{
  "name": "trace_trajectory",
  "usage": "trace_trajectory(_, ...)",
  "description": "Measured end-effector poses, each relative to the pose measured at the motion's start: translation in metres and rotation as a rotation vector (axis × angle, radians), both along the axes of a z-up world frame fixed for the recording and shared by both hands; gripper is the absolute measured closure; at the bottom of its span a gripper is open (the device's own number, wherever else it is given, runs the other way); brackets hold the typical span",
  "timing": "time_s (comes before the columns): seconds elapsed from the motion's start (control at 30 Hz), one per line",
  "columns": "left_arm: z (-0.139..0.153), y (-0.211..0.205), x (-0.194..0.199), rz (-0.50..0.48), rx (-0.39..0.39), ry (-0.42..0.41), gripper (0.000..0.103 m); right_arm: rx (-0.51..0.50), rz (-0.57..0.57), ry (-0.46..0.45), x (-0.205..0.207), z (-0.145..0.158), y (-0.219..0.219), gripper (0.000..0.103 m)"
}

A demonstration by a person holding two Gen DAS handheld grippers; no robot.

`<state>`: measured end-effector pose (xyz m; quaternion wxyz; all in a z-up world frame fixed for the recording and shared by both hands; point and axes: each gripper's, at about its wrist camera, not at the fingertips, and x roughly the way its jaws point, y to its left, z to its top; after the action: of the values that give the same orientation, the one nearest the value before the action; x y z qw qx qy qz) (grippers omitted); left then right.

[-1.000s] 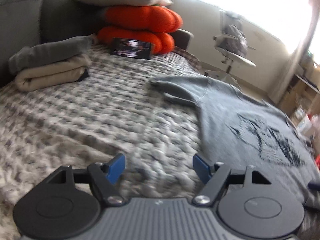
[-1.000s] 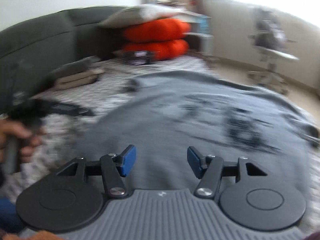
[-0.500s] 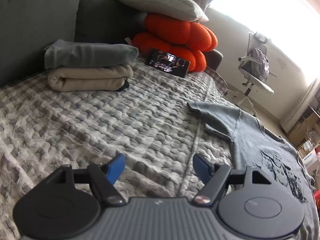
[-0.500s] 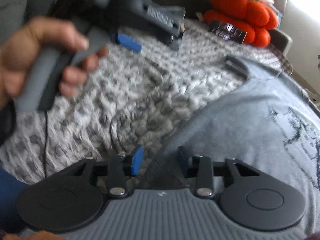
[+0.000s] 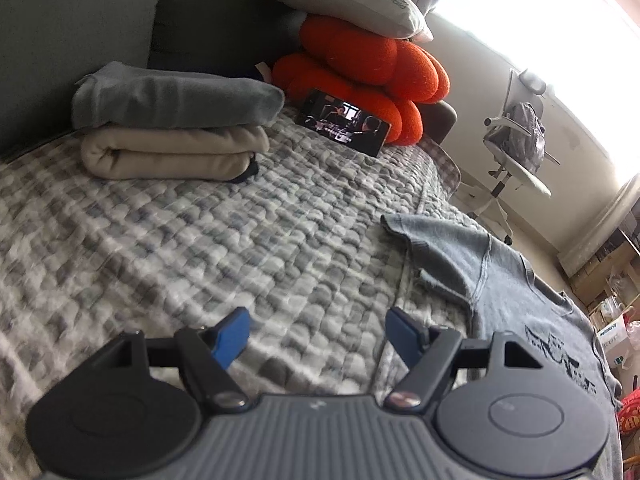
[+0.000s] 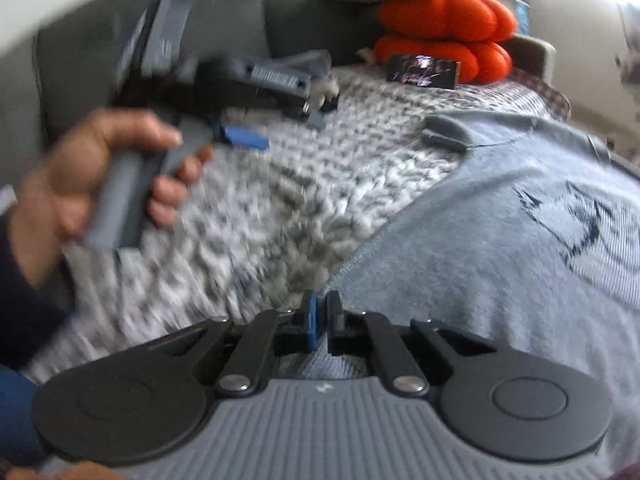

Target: Fold clothes

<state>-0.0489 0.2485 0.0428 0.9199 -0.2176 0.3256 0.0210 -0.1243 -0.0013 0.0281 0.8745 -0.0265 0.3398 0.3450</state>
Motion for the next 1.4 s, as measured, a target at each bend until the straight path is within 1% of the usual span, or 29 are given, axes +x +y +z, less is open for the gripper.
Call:
trace_trajectory(0.17, 0.001, -0.010, 0.031, -0.014, -0.031, 0.023, 0.027, 0.172, -0.040, 0.034, 0.002, 0.015, -0.036, 0.099)
trace_trajectory(0.23, 0.000, -0.017, 0.045, -0.021, -0.034, 0.035, 0.027, 0.207, -0.064, 0.036, 0.003, 0.018, -0.049, 0.099)
trace_trajectory(0.3, -0.001, -0.025, 0.058, -0.033, -0.022, 0.043, 0.027, 0.228, -0.089, 0.035, 0.005, 0.020, -0.061, 0.099)
trace_trajectory(0.4, -0.004, -0.036, 0.080, -0.040, -0.004, 0.065, 0.027, 0.223, -0.120, 0.033, 0.005, 0.018, -0.072, 0.099)
trace_trajectory(0.53, -0.011, -0.043, 0.103, -0.027, -0.025, 0.079, 0.027, 0.213, -0.142, 0.033, 0.006, 0.012, -0.083, 0.099)
trace_trajectory(0.67, -0.019, -0.050, 0.120, -0.017, -0.019, 0.100, 0.026, 0.202, -0.140, 0.033, 0.006, 0.008, -0.090, 0.098)
trace_trajectory(0.77, -0.023, -0.052, 0.126, -0.010, -0.024, 0.107, 0.026, 0.190, -0.121, 0.028, 0.005, 0.007, -0.090, 0.097)
trace_trajectory(0.83, -0.025, -0.052, 0.126, -0.010, -0.027, 0.101, 0.025, 0.192, -0.072, 0.031, 0.003, 0.007, -0.086, 0.097)
trace_trajectory(0.9, -0.025, -0.052, 0.127, -0.008, -0.026, 0.099, 0.025, 0.170, -0.007, 0.033, 0.000, 0.006, -0.075, 0.097)
trace_trajectory(1.07, -0.021, -0.053, 0.131, -0.013, -0.035, 0.092, 0.025, 0.125, 0.154, 0.081, -0.004, -0.002, -0.041, 0.098)
trace_trajectory(1.13, -0.020, -0.054, 0.133, -0.016, -0.039, 0.088, 0.025, 0.072, 0.213, 0.100, -0.008, -0.010, -0.023, 0.099)
trace_trajectory(1.17, -0.019, -0.054, 0.134, -0.018, -0.040, 0.087, 0.025, 0.024, 0.225, 0.088, -0.011, -0.012, -0.015, 0.099)
trace_trajectory(1.2, -0.019, -0.056, 0.134, -0.021, -0.038, 0.086, 0.025, -0.003, 0.222, 0.070, -0.013, -0.013, -0.011, 0.099)
trace_trajectory(1.27, -0.020, -0.058, 0.136, -0.025, -0.036, 0.086, 0.025, 0.016, 0.180, 0.045, -0.011, -0.008, -0.016, 0.098)
trace_trajectory(1.3, -0.021, -0.059, 0.136, -0.028, -0.031, 0.085, 0.024, 0.026, 0.139, 0.020, -0.009, -0.004, -0.023, 0.094)
trace_trajectory(1.33, -0.022, -0.062, 0.137, -0.033, -0.023, 0.085, 0.023, 0.036, 0.096, -0.006, -0.007, 0.000, -0.031, 0.086)
trace_trajectory(1.4, -0.024, -0.068, 0.139, -0.044, -0.007, 0.087, 0.022, 0.024, -0.009, -0.053, 0.000, 0.005, -0.048, 0.086)
